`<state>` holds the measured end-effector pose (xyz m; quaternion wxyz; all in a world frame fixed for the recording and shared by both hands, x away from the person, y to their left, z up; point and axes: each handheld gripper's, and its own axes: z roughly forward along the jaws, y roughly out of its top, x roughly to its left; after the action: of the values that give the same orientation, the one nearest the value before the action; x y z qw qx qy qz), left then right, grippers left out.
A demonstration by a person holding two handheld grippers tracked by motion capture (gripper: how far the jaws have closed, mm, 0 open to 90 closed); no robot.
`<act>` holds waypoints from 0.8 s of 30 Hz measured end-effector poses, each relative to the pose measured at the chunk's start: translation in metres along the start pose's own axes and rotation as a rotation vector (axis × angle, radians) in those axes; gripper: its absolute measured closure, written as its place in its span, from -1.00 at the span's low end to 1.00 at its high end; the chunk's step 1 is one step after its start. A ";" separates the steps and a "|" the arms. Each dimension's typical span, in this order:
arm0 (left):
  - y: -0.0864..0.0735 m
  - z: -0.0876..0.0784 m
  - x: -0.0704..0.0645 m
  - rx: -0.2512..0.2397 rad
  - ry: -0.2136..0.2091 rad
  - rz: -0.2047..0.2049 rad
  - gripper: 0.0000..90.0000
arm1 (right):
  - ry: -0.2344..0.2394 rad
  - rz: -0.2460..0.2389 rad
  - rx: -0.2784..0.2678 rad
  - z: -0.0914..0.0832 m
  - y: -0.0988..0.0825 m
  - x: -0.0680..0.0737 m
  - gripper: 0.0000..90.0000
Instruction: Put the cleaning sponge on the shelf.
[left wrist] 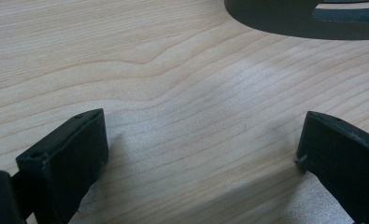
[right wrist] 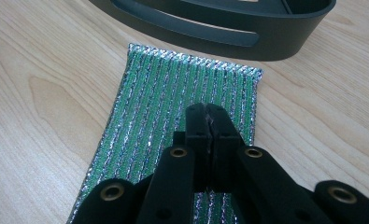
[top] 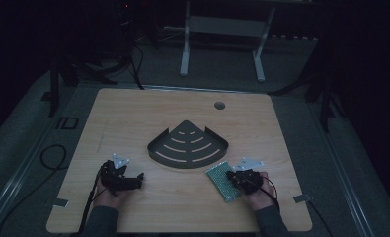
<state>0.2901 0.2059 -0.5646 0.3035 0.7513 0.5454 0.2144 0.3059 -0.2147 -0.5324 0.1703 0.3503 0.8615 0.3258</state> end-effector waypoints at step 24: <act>0.000 0.000 0.000 0.000 0.000 0.000 -0.95 | 0.023 0.046 0.101 -0.013 0.023 -0.029 0.70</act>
<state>0.2901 0.2060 -0.5645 0.3034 0.7515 0.5453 0.2143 0.3307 -0.2286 -0.5050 0.1349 0.3742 0.8706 0.2895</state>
